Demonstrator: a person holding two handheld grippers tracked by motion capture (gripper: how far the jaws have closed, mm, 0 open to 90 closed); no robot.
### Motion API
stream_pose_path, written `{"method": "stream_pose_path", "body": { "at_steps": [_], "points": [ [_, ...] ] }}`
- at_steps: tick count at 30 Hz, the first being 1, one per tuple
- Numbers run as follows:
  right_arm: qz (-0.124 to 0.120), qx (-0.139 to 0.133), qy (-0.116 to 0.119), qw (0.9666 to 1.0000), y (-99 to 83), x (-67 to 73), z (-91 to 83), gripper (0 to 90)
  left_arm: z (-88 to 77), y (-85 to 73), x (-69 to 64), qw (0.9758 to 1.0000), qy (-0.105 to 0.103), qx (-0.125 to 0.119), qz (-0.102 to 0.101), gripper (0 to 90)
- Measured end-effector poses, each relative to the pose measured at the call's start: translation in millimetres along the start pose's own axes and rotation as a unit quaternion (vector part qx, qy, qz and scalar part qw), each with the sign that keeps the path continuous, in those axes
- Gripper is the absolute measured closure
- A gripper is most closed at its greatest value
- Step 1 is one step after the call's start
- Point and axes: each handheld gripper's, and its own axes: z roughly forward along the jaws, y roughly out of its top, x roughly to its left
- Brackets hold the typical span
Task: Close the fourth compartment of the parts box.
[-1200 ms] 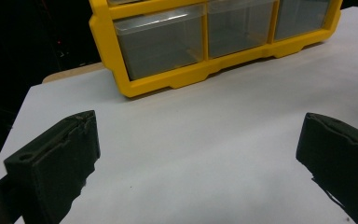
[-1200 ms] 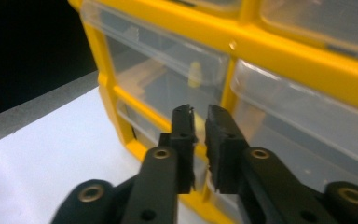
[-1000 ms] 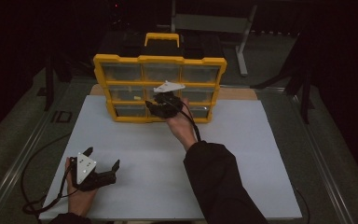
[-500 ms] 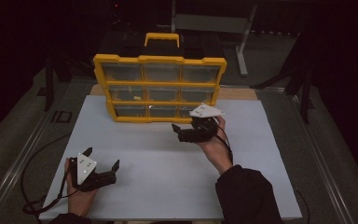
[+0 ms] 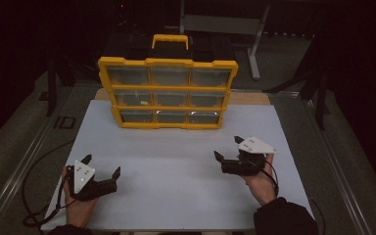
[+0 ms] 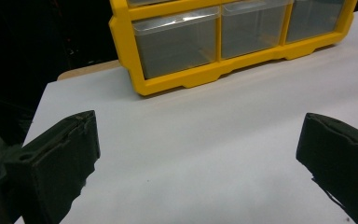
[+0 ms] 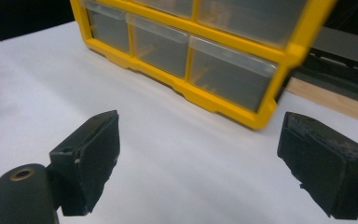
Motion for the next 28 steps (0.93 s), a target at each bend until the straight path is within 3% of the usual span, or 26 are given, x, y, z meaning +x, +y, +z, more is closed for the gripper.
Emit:
{"method": "stream_pose_path", "body": {
  "at_steps": [1, 3, 6, 11, 16, 18, 20, 28],
  "points": [
    [0.012, -0.008, 0.001, 0.9999, -10.8, -5.0, -9.8, 12.6, -0.2, 0.0, 0.1, 1.0000, -0.002, -0.001, 0.000, 0.0],
    [0.014, -0.016, -0.001, 0.9998, -22.9, -8.5, -17.6, 12.8, -0.3, 0.0, 0.2, 1.0000, -0.005, -0.001, 0.000, 0.0],
    [0.013, -0.020, -0.013, 0.9996, -35.3, -9.8, -22.9, 12.6, 0.2, -0.6, -0.1, 1.0000, -0.007, 0.000, 0.001, 0.0],
    [0.043, -0.045, -0.030, 0.9976, -62.0, -16.1, -33.1, 12.7, 0.4, -1.6, 1.8, 1.0000, -0.007, -0.004, -0.004, 0.0],
    [0.054, -0.069, -0.041, 0.9953, -74.1, -18.9, -37.6, 13.0, 2.7, -2.6, 1.6, 0.9999, -0.007, -0.009, 0.001, 0.0],
    [0.052, -0.065, -0.042, 0.9956, -77.5, -18.3, -36.8, 12.9, 2.9, -2.8, 0.9, 0.9999, -0.006, -0.011, 0.003, 0.0],
    [0.035, -0.057, -0.055, 0.9963, -79.9, -16.7, -37.4, 12.7, 1.9, -2.7, 0.9, 0.9999, -0.006, -0.016, 0.003, 0.0],
    [0.049, -0.056, -0.060, 0.9954, -87.0, -20.4, -40.7, 12.5, 2.9, -3.5, -0.9, 0.9998, -0.008, -0.016, 0.006, 0.0]
  ]
}}
